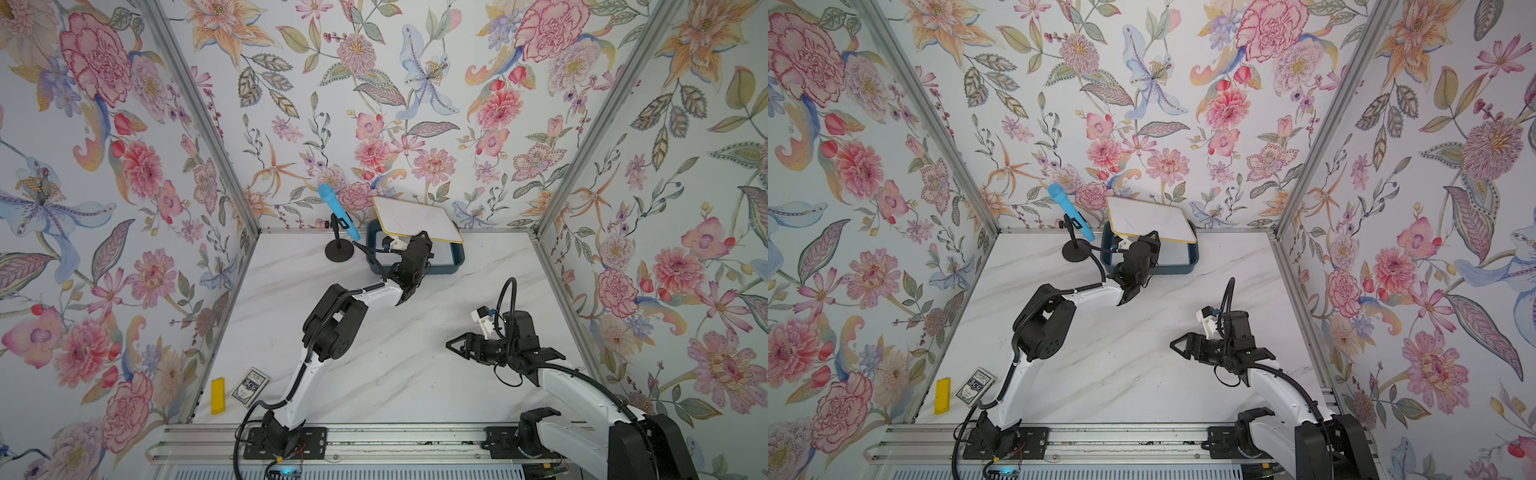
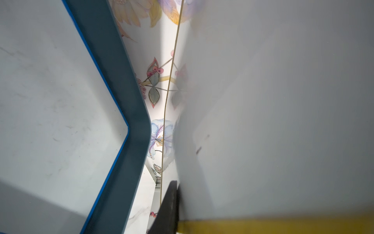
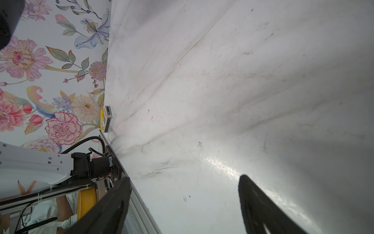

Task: Put the whiteboard into the storage box
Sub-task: Place the whiteboard in the storage box.

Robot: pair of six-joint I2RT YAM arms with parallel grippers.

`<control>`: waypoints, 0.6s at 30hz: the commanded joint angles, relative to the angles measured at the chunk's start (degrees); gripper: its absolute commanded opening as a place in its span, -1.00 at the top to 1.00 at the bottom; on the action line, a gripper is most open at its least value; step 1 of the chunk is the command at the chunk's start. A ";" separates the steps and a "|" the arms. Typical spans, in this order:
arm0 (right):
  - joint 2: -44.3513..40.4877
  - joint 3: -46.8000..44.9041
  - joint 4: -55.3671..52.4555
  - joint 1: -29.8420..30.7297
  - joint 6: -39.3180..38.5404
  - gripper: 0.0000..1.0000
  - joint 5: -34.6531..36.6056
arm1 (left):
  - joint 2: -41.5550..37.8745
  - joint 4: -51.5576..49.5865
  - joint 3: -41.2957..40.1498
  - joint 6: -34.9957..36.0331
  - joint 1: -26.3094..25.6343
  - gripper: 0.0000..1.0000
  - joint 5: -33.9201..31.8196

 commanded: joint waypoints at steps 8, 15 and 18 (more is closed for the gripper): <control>1.41 -0.55 1.08 0.08 0.26 -0.69 -0.82 | 3.15 0.88 1.27 -3.91 1.58 0.48 5.32; 2.20 -1.12 2.19 0.33 0.71 -0.71 -1.32 | -0.32 -0.12 -6.05 -6.72 1.44 0.88 6.21; 2.81 -1.21 3.03 0.51 0.90 -0.71 -1.72 | -1.83 0.71 -10.93 -10.25 1.40 0.64 7.86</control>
